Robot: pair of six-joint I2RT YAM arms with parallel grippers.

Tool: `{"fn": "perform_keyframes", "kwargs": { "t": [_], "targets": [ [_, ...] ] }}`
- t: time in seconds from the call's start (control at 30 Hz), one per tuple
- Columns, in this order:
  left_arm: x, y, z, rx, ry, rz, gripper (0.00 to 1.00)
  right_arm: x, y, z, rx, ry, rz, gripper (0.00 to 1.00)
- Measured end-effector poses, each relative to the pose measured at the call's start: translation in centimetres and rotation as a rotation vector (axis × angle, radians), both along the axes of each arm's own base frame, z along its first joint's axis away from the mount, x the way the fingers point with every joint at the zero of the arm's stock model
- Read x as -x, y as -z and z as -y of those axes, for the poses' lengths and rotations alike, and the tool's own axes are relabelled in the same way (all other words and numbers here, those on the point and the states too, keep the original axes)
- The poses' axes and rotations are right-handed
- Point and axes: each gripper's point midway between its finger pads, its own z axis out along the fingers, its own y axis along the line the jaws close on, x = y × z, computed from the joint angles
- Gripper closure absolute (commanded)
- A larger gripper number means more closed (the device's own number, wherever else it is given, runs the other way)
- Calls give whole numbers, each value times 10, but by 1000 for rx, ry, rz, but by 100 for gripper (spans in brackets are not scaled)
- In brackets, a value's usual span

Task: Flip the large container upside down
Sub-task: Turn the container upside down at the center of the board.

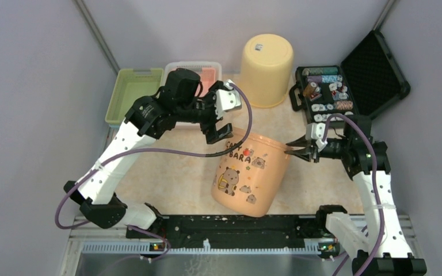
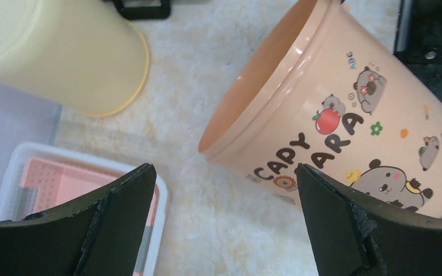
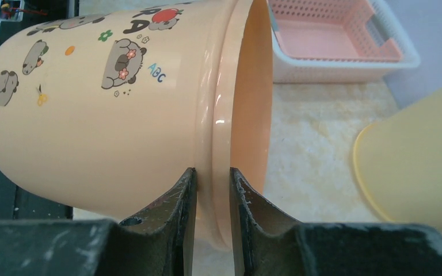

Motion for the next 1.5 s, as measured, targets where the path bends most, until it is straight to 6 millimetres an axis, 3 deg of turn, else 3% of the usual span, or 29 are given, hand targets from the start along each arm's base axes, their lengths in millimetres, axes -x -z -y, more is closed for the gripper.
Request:
{"fn": "perform_keyframes", "kwargs": {
  "t": [0.13,0.33,0.57,0.7,1.23,1.5],
  "targets": [
    [-16,14,-10,-15,-86,-8,1,-6,17,4,-8,82,-112,86],
    [-22,21,-21,-3,-132,-14,1,-21,39,12,-22,228,-253,86],
    [-25,13,-37,44,-179,13,1,-40,40,22,-45,394,-341,87],
    [-24,21,-46,52,-200,13,1,-47,42,28,-55,471,-384,87],
    [-6,81,-73,5,-202,-3,1,-74,50,41,-75,647,-526,88],
    [4,130,-74,-60,-128,-38,1,-81,51,42,-69,671,-593,88]
  ]
}}
